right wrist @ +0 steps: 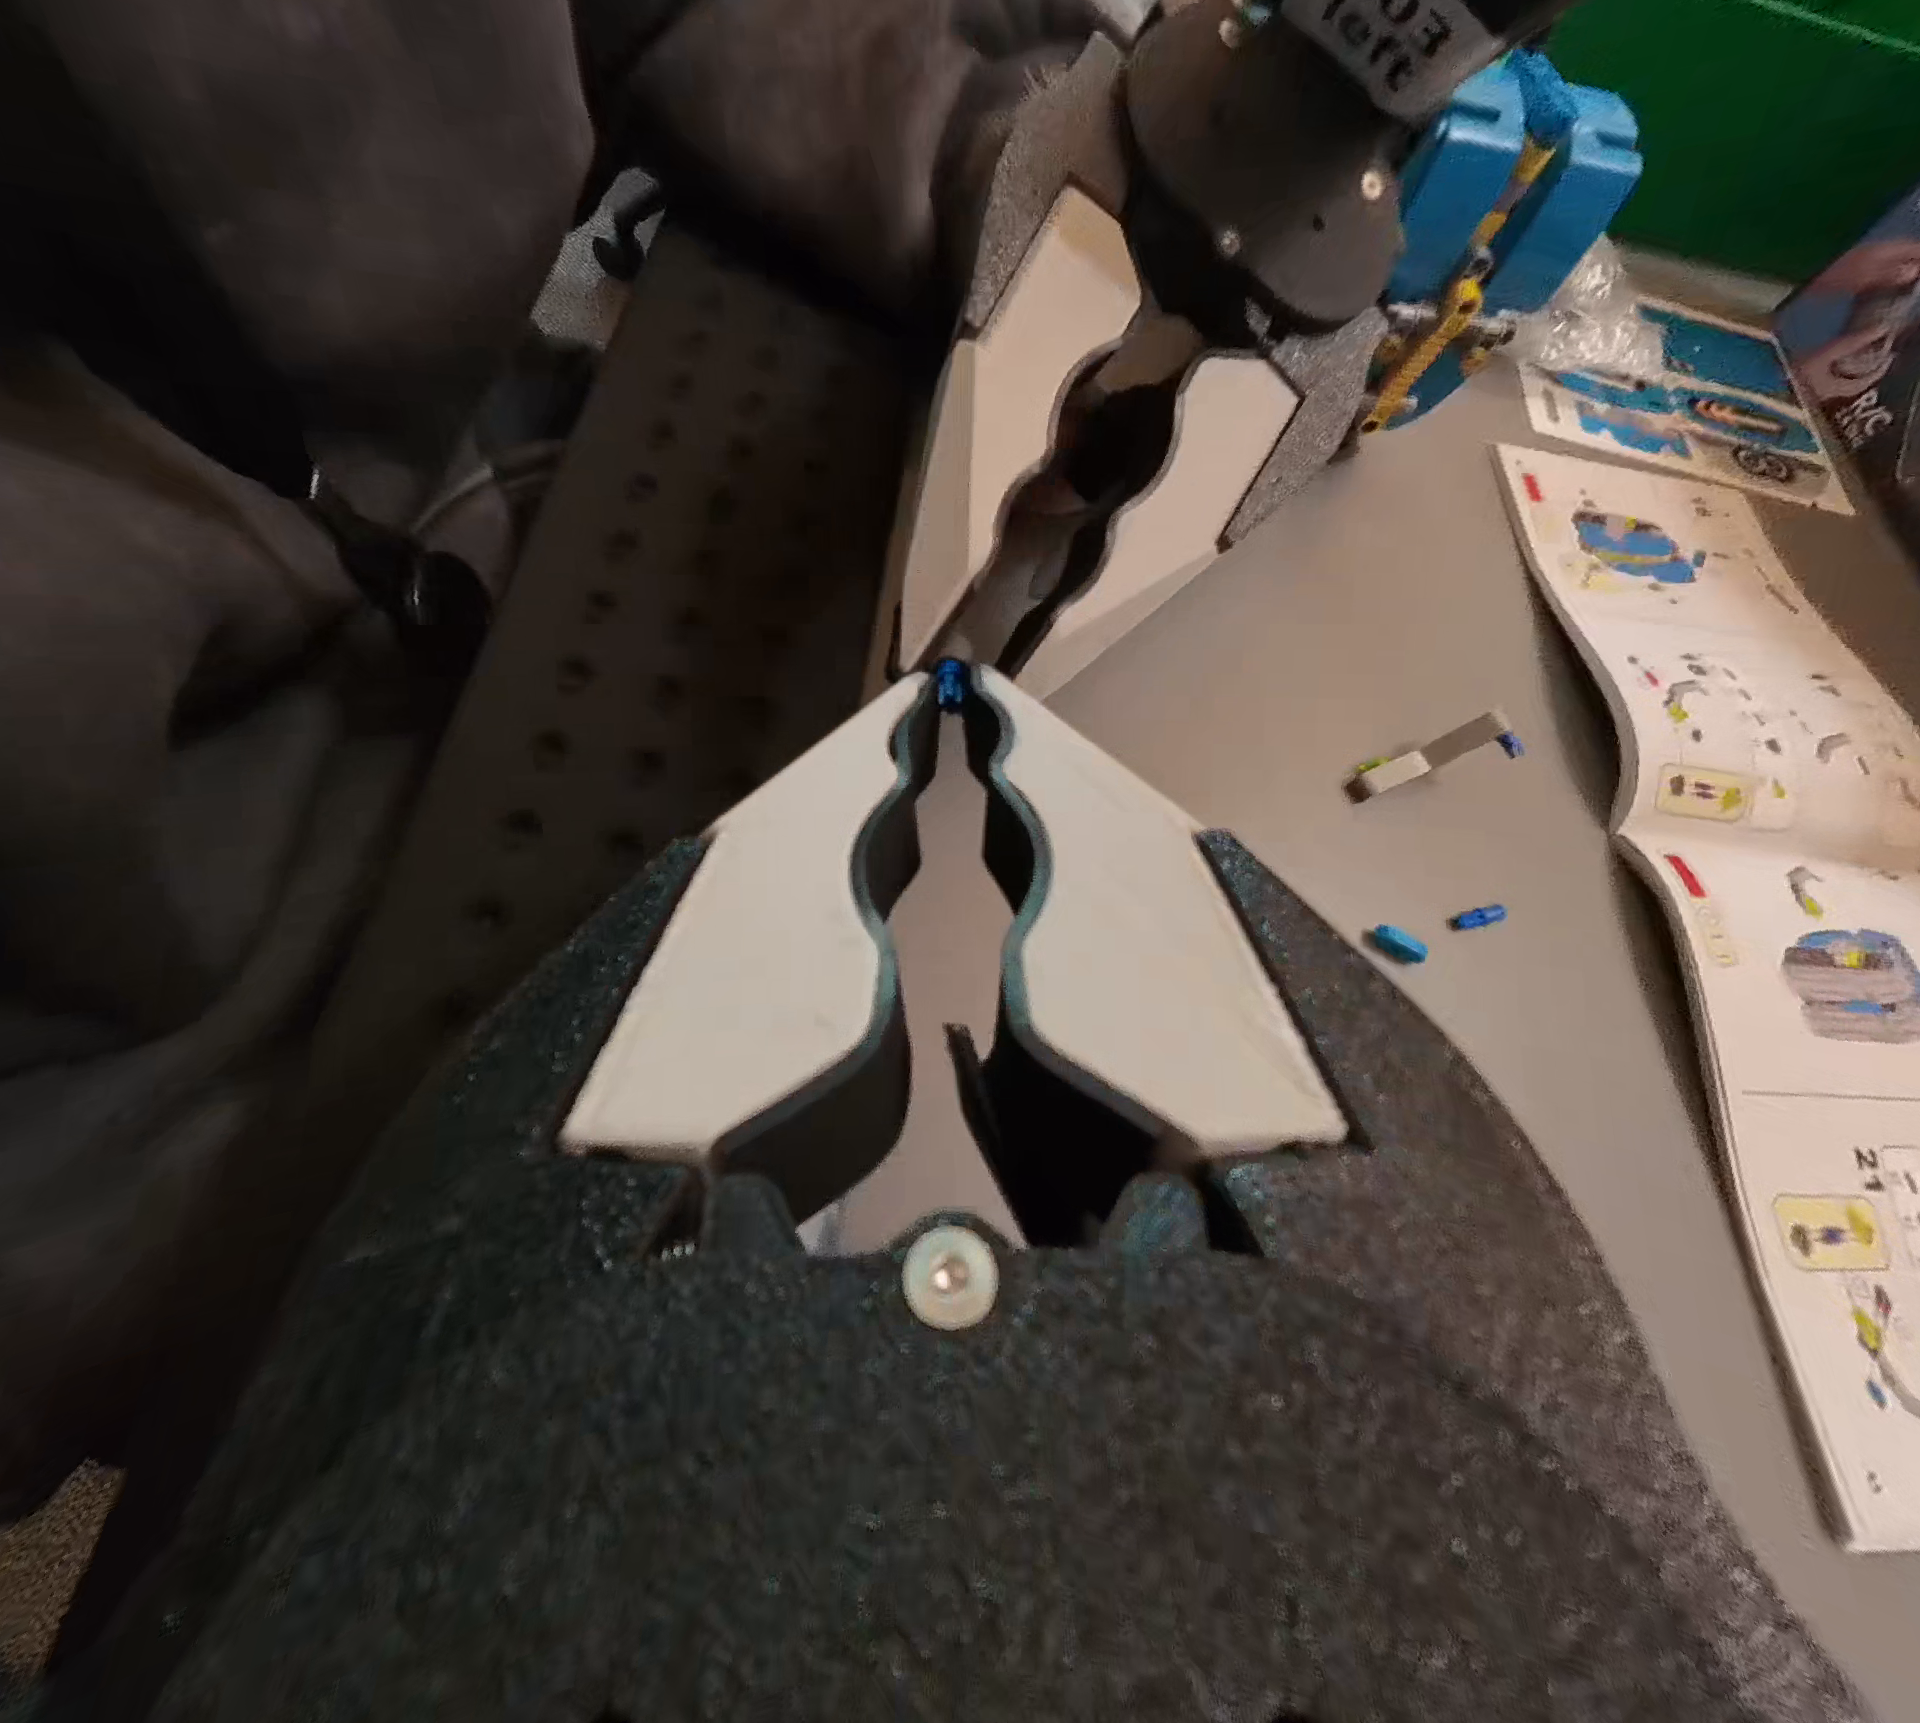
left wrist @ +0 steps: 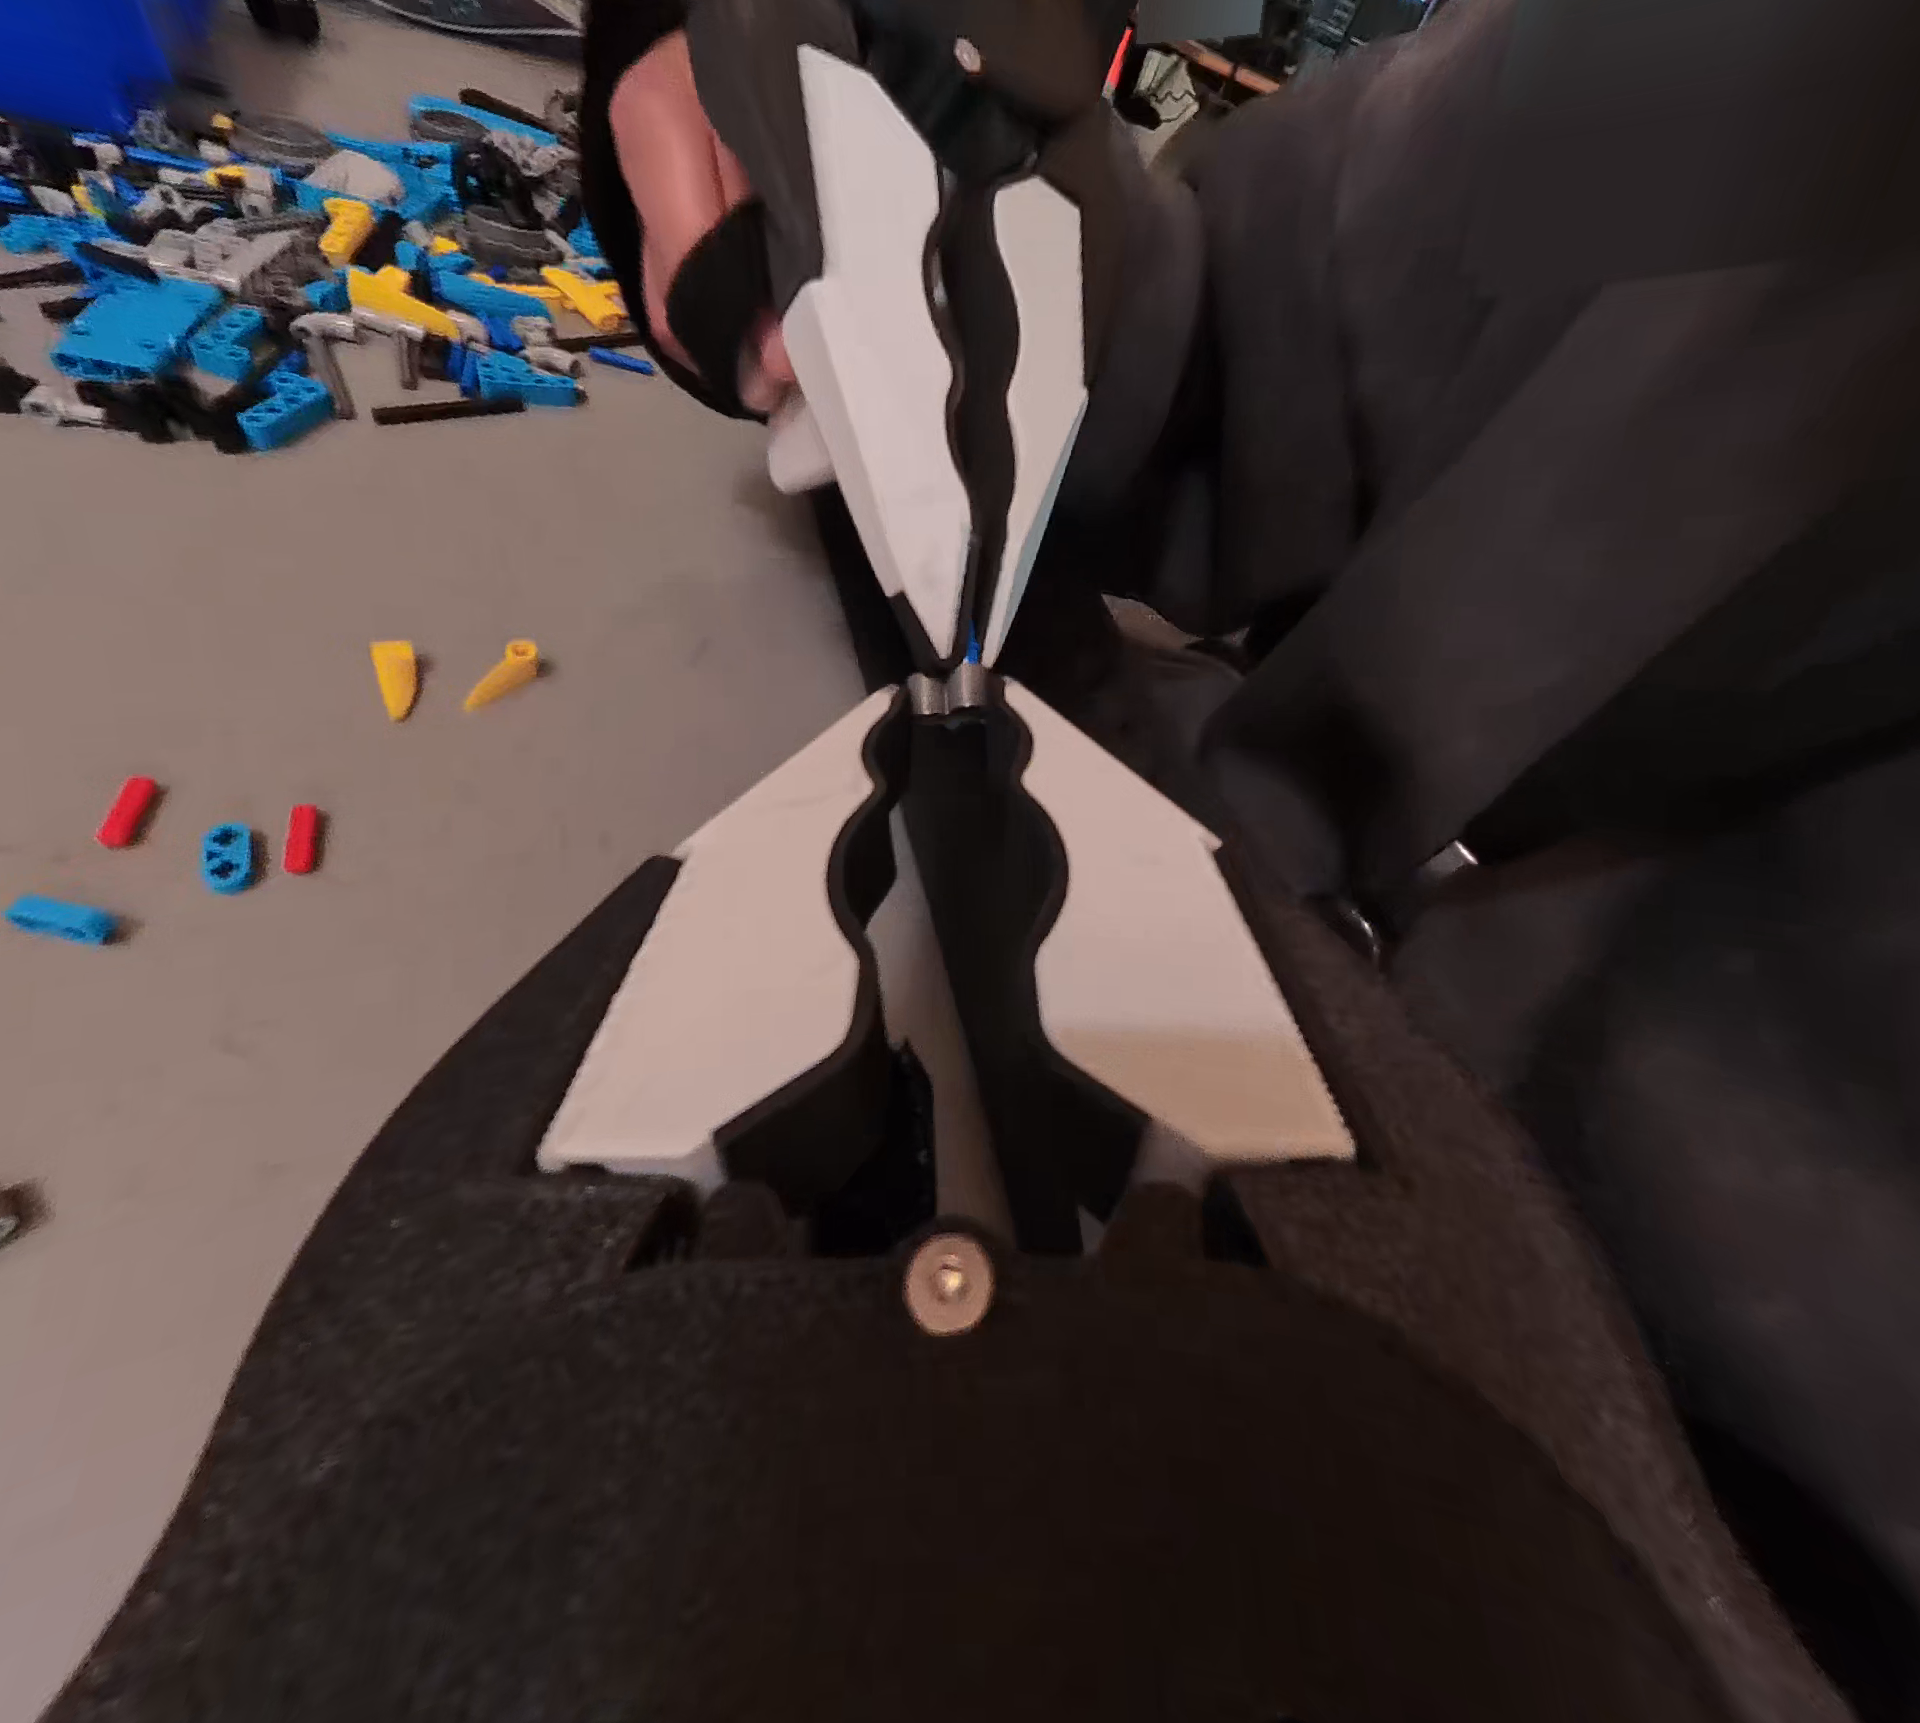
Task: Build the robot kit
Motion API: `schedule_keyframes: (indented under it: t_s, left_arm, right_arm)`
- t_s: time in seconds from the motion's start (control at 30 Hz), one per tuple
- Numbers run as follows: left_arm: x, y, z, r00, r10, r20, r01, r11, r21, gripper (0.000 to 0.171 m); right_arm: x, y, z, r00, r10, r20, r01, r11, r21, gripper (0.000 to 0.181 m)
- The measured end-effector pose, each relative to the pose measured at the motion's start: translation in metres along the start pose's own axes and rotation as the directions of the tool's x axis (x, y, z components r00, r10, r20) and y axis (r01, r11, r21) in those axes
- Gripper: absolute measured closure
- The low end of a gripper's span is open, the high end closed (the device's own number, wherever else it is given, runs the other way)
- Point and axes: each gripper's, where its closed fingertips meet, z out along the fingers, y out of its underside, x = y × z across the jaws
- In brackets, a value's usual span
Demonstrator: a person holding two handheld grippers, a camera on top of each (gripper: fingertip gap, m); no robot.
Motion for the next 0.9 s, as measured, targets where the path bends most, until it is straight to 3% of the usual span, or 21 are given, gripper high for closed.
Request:
schedule_keyframes:
  t_s: [0.17, 0.27, 0.37, 0.4, 0.5, 0.63, 0.73, 0.9]
  left_arm:
    - [-0.019, -0.016, -0.011, 0.995, -0.017, 0.098, 0.008, 0.996, 0.089, 0.159]
    - [-0.027, -0.031, -0.021, 0.985, 0.004, 0.172, -0.034, 0.984, 0.173, 0.158]
    - [-0.04, -0.05, -0.038, 0.967, -0.092, 0.237, 0.016, 0.953, 0.302, 0.157]
    - [-0.045, -0.055, -0.044, 0.961, -0.135, 0.243, 0.044, 0.937, 0.348, 0.157]
    - [-0.051, -0.067, -0.059, 0.946, -0.261, 0.189, 0.148, 0.872, 0.467, 0.158]
    - [-0.04, -0.075, -0.061, 0.932, -0.363, 0.004, 0.305, 0.789, 0.533, 0.158]
    - [-0.033, -0.077, -0.058, 0.92, -0.386, -0.07, 0.361, 0.765, 0.533, 0.157]
    - [-0.031, -0.076, -0.055, 0.91, -0.402, -0.1, 0.392, 0.756, 0.524, 0.158]
  right_arm:
    - [0.026, -0.003, -0.007, 0.99, 0.073, -0.121, -0.062, 0.994, 0.09, 0.176]
    - [0.043, -0.01, -0.014, 0.971, 0.128, -0.2, -0.09, 0.978, 0.188, 0.166]
    - [0.067, -0.017, -0.019, 0.915, 0.159, -0.37, -0.072, 0.969, 0.237, 0.119]
    - [0.073, -0.022, -0.02, 0.884, 0.141, -0.445, -0.034, 0.97, 0.24, 0.117]
    - [0.08, -0.041, -0.017, 0.787, 0.054, -0.615, 0.081, 0.979, 0.189, 0.128]
    - [0.093, -0.045, -0.011, 0.665, -0.058, -0.745, 0.144, 0.988, 0.051, 0.138]
    - [0.089, -0.056, -0.019, 0.632, -0.07, -0.772, 0.192, 0.979, 0.068, 0.158]
    - [0.087, -0.056, -0.019, 0.635, -0.081, -0.769, 0.203, 0.977, 0.065, 0.159]
